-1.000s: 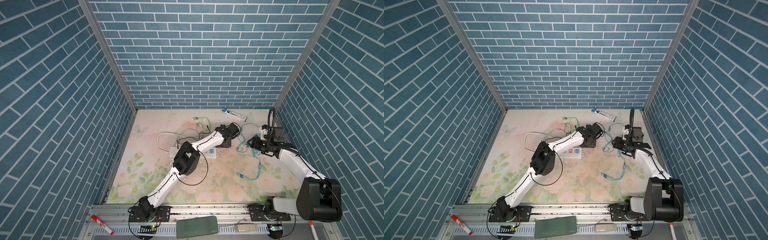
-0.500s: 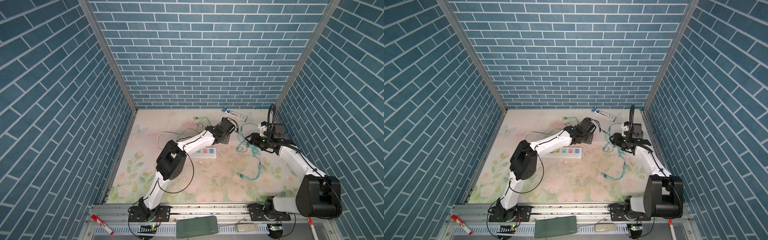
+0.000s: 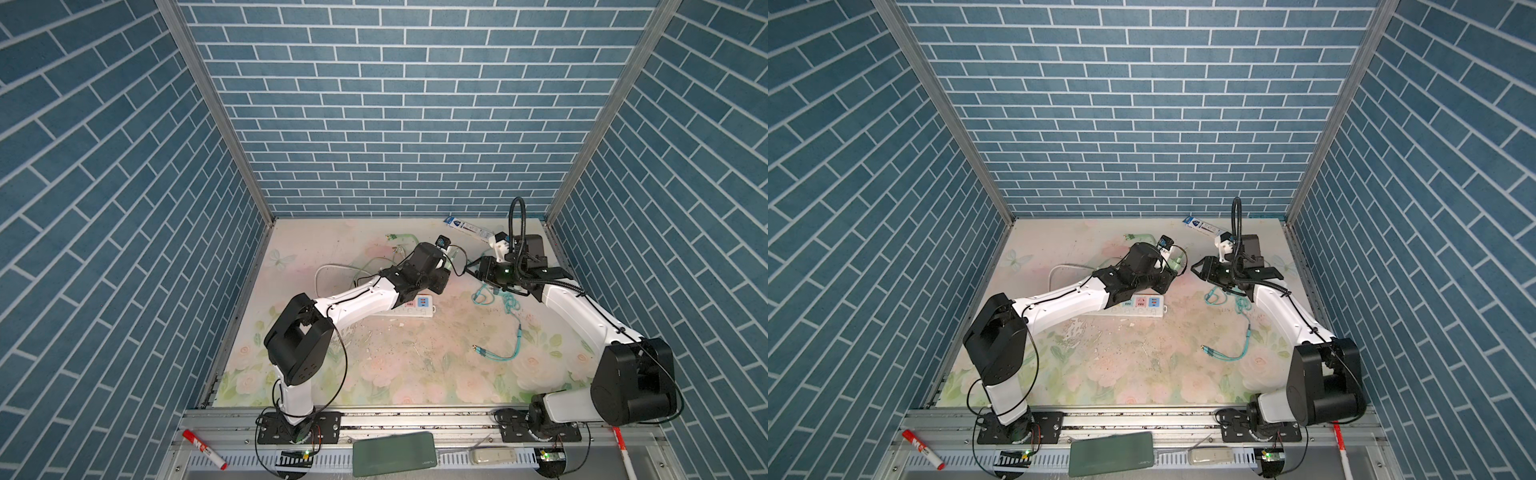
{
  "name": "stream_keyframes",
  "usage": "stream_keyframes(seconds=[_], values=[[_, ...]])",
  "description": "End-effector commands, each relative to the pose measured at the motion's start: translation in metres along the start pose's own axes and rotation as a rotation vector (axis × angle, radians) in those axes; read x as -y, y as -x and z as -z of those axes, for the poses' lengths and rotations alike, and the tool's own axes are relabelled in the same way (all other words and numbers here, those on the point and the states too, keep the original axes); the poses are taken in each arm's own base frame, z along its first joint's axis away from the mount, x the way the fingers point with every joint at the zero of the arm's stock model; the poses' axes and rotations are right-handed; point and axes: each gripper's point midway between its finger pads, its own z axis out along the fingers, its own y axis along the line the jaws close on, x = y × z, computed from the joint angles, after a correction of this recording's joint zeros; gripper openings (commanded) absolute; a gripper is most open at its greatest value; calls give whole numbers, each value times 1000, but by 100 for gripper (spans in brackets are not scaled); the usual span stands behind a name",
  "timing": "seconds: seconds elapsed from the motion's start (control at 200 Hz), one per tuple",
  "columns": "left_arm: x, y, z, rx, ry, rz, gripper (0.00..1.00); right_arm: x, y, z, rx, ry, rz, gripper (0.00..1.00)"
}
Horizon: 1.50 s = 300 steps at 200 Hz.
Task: Insert the plug
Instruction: 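Lift the pale green charger with the left gripper while the right gripper approaches, then close the right gripper on the pale green charger held by the left gripper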
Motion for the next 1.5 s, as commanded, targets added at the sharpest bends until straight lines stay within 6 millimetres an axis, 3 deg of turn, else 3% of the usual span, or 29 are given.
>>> stream_keyframes(seconds=[0.0,0.425,0.855,1.495], values=[[2,19,8,91,-24,-41,25,-35,16,3,19,95,17,51],[4,16,13,81,-38,-37,24,-57,9,-5,-21,145,77,53],[5,15,19,99,-49,-26,24,-63,5,-28,-86,160,97,53],[8,20,21,112,-65,-28,24,-82,-5,-40,-163,263,123,44]])
